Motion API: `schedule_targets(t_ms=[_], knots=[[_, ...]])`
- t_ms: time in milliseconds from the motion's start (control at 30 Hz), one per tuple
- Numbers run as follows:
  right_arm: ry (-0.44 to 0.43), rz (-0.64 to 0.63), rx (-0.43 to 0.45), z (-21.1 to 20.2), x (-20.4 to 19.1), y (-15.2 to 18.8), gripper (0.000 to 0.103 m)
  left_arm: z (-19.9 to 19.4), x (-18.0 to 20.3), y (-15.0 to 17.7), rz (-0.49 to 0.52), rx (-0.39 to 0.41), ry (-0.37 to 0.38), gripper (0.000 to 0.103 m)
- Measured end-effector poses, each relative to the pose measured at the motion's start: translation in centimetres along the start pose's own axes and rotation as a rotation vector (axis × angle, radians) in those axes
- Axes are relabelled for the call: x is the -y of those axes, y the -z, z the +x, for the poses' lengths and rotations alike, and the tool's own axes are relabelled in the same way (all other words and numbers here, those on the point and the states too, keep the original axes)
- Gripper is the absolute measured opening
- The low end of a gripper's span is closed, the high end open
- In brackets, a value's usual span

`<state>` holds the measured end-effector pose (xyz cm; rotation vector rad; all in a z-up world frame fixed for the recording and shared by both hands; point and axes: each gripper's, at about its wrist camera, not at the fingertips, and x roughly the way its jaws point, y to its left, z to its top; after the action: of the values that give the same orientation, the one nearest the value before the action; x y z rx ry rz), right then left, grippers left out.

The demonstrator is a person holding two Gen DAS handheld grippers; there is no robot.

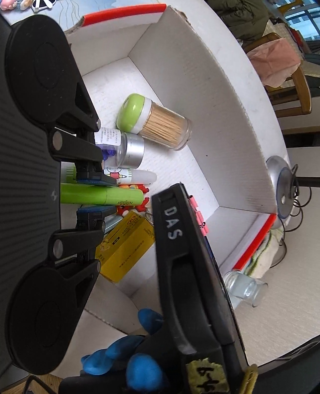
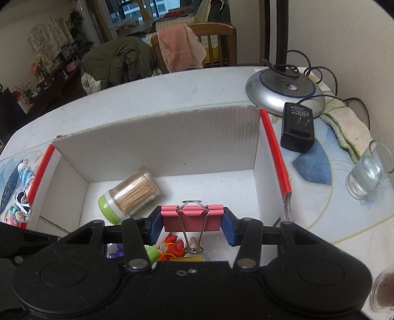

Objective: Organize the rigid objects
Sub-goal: 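Carry marker and binder clip into the shoebox and open both tools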

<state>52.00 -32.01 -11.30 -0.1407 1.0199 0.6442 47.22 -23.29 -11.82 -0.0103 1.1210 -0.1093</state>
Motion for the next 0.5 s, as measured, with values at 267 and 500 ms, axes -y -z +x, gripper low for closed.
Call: schedule_targets(t_ms=[267,500], knots=[[-0.005,0.005,-0.027,0.6,0.1,-0.1,0.048,1.4,0.2,-0.4,-0.004,-0.048,0.010,0.016],[-0.011,0.007,-0.056,0.9,0.1,-0.1,0.048,2.3,0.1,-0.4,-0.008,-0.084,0.000,0.016]])
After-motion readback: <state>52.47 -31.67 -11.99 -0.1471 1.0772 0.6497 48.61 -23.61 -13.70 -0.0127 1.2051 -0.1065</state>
